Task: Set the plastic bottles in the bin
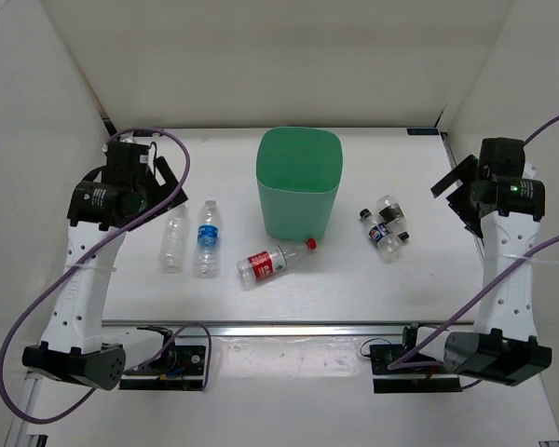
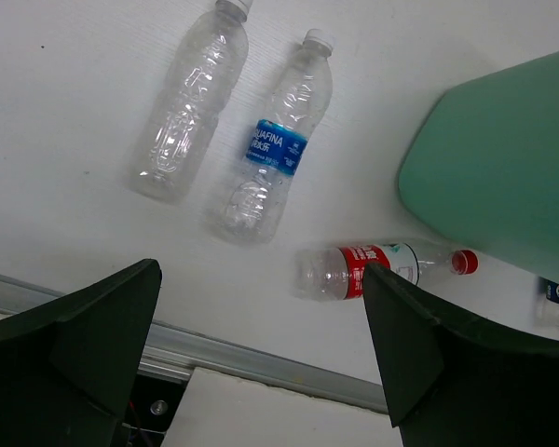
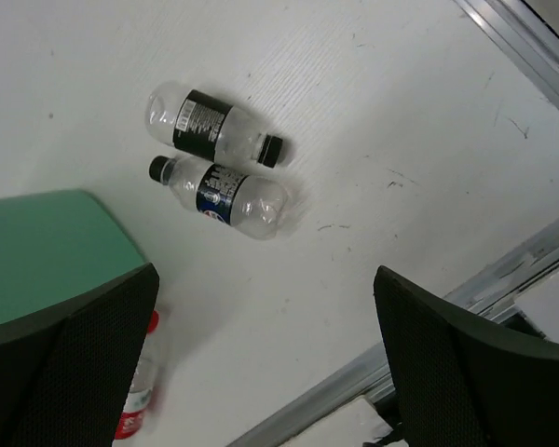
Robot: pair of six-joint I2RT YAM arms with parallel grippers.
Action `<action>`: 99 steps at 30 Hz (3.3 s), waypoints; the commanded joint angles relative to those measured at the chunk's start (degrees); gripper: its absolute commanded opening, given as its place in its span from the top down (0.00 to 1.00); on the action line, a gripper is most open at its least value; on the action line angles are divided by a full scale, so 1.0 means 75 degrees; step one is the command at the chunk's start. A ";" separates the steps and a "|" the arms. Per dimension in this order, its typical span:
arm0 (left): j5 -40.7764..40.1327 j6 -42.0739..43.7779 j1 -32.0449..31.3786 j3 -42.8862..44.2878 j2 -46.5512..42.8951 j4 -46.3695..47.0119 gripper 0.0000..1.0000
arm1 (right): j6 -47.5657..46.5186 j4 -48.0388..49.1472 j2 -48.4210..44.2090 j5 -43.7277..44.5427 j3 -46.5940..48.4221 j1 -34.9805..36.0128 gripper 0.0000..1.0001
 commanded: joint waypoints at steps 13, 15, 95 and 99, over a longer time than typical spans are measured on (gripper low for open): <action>-0.0445 0.0109 -0.0155 -0.0725 -0.0737 0.0032 0.00 | -0.2204 0.1595 0.2763 -0.2898 0.0293 0.0399 0.00; -0.0515 0.0109 -0.0155 -0.0831 -0.0738 0.0032 0.00 | -0.2274 0.1689 0.3058 -0.2746 0.0365 0.0481 0.00; -0.0575 -0.0664 0.0443 -0.0936 0.1652 -0.0249 0.00 | -0.1783 0.3470 0.5379 -0.2149 -0.0819 0.1712 0.05; -0.0575 -0.0664 0.0512 -0.0937 0.1652 -0.0249 0.00 | -0.1783 0.3470 0.5883 -0.2229 -0.0889 0.1781 0.14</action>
